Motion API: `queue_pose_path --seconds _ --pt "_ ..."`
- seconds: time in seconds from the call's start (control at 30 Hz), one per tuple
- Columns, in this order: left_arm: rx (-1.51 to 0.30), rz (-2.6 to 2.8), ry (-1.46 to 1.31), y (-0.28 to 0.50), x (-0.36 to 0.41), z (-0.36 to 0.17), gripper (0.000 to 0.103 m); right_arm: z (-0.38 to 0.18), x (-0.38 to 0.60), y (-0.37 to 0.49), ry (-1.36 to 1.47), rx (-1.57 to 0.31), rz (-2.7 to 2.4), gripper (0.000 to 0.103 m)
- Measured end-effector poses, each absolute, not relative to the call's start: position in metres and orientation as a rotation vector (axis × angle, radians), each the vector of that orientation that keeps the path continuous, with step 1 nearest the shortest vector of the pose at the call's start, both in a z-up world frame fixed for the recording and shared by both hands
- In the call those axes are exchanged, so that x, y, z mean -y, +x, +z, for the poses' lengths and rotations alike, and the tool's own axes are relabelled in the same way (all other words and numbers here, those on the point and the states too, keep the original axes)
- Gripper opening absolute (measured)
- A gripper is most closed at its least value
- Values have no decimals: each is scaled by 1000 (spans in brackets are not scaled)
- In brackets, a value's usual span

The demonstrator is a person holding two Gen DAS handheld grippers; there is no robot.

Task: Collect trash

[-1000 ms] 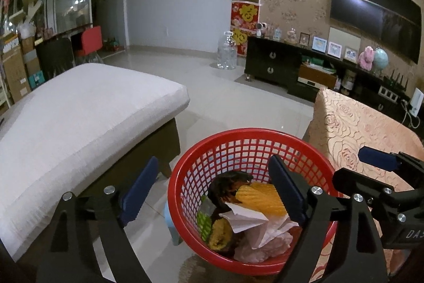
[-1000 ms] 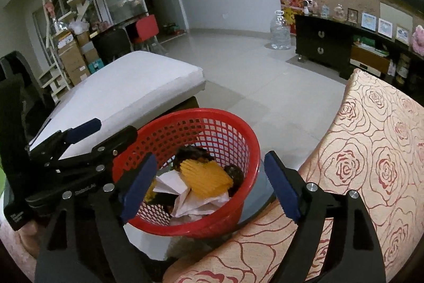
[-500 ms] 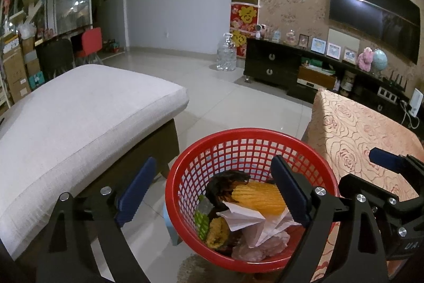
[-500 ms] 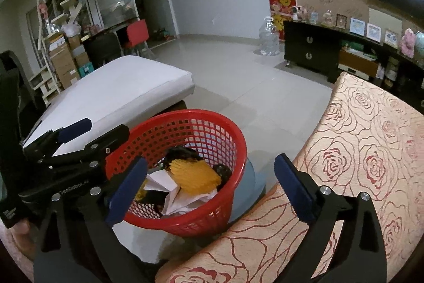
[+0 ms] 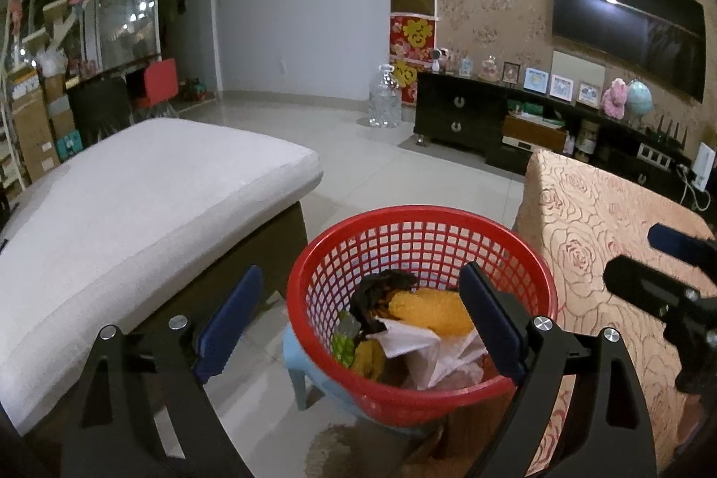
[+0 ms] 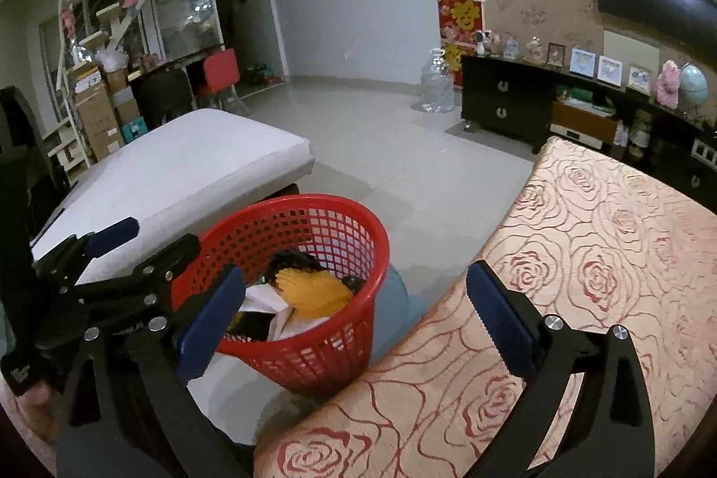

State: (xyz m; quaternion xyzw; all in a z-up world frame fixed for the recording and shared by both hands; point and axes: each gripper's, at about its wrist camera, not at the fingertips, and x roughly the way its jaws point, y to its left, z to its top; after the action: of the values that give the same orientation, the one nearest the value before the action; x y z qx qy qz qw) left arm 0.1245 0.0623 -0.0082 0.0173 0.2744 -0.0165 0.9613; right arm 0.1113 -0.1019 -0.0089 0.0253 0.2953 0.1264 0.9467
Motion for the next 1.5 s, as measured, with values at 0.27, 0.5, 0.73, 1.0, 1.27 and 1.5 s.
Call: queue_pose_path --seconds 0.27,0.5,0.73,1.0,1.27,1.5 --pt "-546 -24 50 102 -62 -9 86 -8 108 78 81 -579 231 96" --pt "-519 -26 68 87 -61 -8 86 -9 103 54 82 -560 238 96" --pt "-496 -46 64 80 -58 -7 89 -15 101 50 58 -563 221 96" --pt "-516 -44 58 86 -58 -16 90 -21 95 52 40 -573 223 96" --pt "-522 -41 45 88 -62 -17 90 -26 91 55 35 -589 228 96" --pt "-527 -38 40 89 -62 -19 91 -29 89 56 38 -598 229 96"
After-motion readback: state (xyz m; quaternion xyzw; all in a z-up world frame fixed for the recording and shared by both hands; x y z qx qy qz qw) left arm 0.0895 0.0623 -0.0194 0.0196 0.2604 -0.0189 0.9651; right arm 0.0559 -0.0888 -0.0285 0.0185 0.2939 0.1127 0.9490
